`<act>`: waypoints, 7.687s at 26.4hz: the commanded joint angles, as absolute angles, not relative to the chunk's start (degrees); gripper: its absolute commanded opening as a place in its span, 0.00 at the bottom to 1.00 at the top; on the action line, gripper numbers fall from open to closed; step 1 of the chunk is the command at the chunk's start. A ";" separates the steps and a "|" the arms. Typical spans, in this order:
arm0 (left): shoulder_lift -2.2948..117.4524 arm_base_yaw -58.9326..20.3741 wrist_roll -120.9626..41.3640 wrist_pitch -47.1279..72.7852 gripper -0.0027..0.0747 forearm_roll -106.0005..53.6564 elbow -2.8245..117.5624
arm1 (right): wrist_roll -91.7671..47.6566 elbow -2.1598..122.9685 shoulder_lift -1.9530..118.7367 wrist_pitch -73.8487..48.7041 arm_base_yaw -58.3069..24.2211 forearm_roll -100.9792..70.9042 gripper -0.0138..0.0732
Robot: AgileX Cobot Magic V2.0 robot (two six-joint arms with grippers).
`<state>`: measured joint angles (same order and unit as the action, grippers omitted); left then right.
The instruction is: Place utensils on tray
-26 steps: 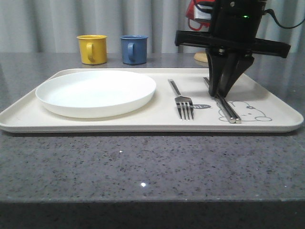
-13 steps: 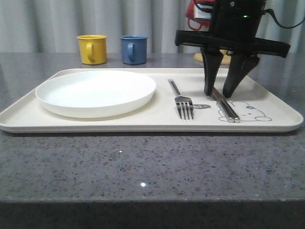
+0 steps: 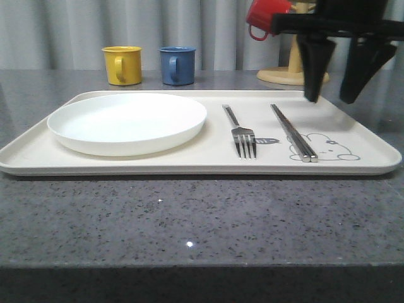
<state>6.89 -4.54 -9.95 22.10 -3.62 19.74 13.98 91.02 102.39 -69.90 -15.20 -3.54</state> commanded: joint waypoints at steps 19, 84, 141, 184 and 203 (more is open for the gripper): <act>7.46 -4.42 -9.43 17.22 0.01 -4.23 21.33 | -2.32 92.86 98.85 -73.81 7.06 1.18 0.63; 7.46 -4.42 -9.43 17.09 0.01 -4.23 21.33 | 2.22 92.86 96.82 -76.02 9.57 -3.20 0.12; 7.46 -4.42 -9.43 16.98 0.01 -4.23 21.33 | 14.97 92.74 105.01 -76.35 -12.72 -10.19 0.25; 7.46 -4.42 -9.43 16.98 0.01 -4.23 21.33 | 7.28 89.23 69.10 -72.49 -12.72 0.00 0.02; 7.46 -4.42 -9.43 16.98 0.01 -4.23 21.33 | 4.19 54.28 35.77 -47.77 -12.72 0.54 0.02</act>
